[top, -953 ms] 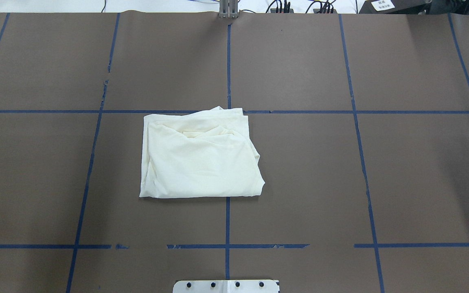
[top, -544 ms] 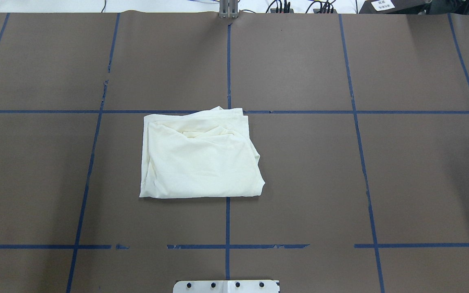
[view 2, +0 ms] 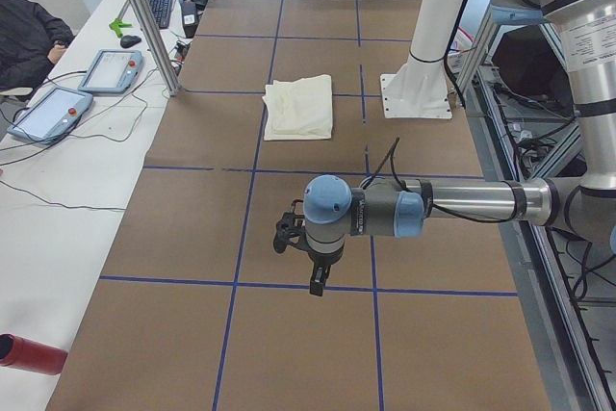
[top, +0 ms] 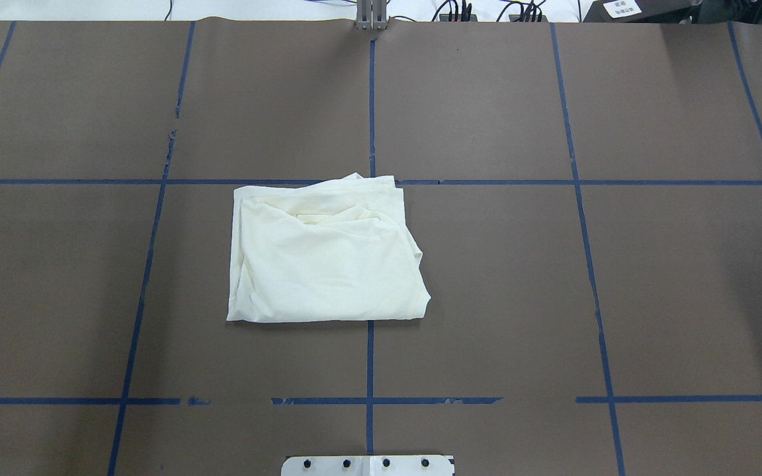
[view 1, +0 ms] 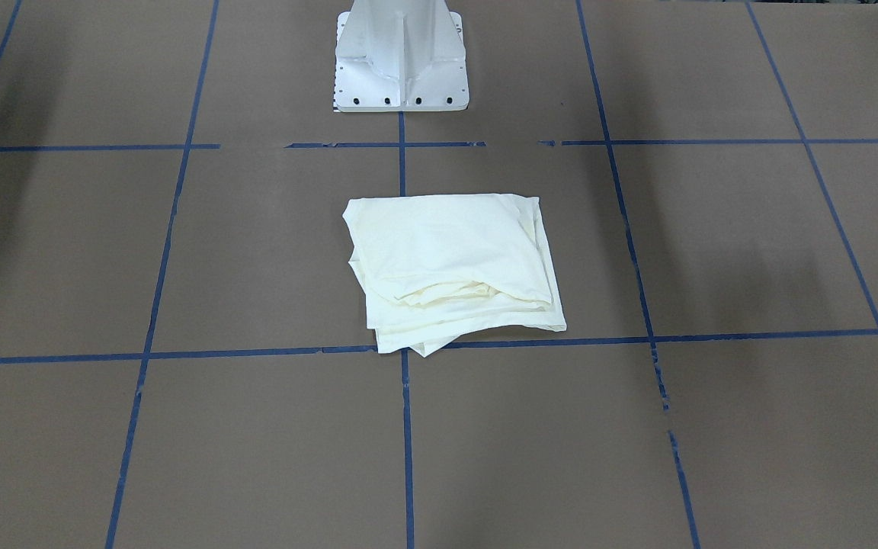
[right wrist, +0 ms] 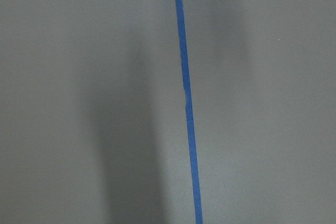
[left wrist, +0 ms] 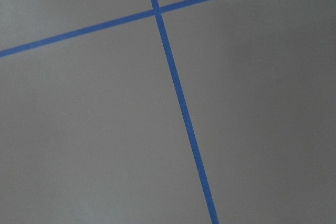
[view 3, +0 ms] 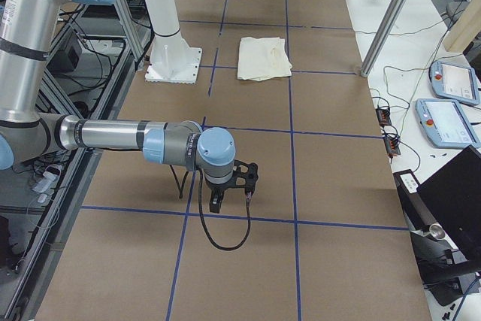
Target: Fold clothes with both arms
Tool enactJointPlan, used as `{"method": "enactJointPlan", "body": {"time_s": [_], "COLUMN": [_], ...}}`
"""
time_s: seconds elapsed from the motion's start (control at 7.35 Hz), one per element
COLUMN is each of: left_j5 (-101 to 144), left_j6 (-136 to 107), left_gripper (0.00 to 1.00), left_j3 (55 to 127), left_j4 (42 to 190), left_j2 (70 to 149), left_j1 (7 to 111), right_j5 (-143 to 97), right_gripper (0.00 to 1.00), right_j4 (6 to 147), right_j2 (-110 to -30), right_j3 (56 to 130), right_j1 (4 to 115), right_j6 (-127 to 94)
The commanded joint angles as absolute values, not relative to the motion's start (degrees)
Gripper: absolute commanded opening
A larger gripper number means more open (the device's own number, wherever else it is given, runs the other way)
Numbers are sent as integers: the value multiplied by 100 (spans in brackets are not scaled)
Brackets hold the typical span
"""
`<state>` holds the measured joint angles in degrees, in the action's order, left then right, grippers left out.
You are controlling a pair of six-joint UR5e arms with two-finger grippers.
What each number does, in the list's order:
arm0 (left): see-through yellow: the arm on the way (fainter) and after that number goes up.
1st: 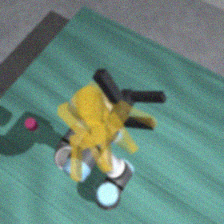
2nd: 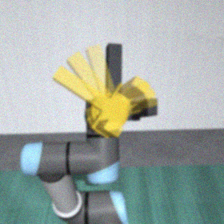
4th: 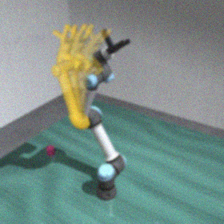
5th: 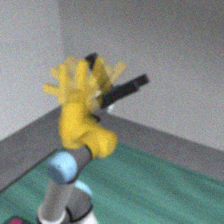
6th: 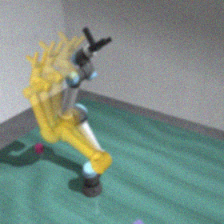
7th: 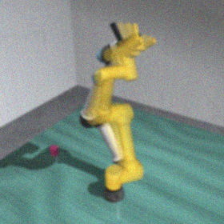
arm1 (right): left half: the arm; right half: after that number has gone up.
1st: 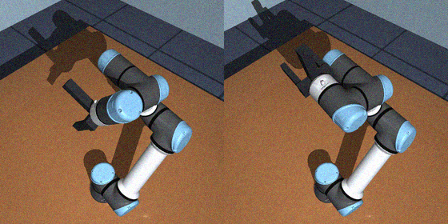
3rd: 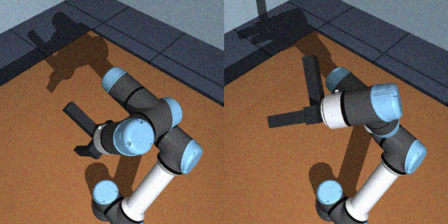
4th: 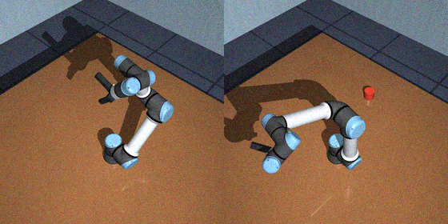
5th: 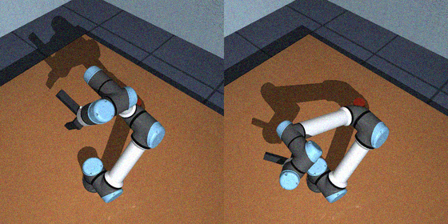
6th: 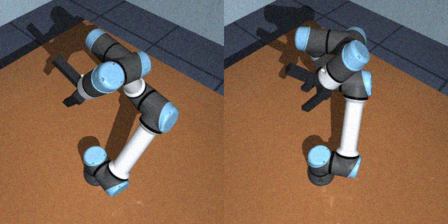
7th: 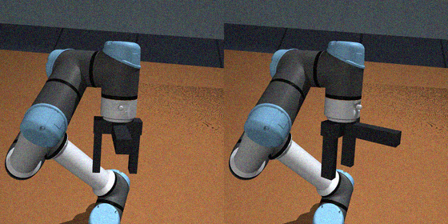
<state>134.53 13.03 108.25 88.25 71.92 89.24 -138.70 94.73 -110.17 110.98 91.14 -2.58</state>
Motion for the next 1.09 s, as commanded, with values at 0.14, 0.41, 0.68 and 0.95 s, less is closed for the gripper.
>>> {"method": "enactJointPlan", "body": {"time_s": [0.14,0.41,0.68,0.95], "left_j5": [13970,13966,13974,13975], "left_j6": [752,773,773,738], "left_gripper": [100,100,100,100], "left_j3": [10863,10872,10889,10907], "left_j4": [8366,8701,8710,8710], "left_j2": [7330,7330,7330,7313], "left_j1": [9009,9009,9009,9009], "right_j5": [-13405,-13490,-13316,-13315], "right_gripper": [100,100,100,100], "right_j4": [9457,9510,9475,9457], "right_j2": [-11030,-11056,-11057,-11039], "right_j3": [11127,11101,11074,11136], "right_j1": [9201,9316,9316,9316], "right_j6": [85,616,598,641]}}
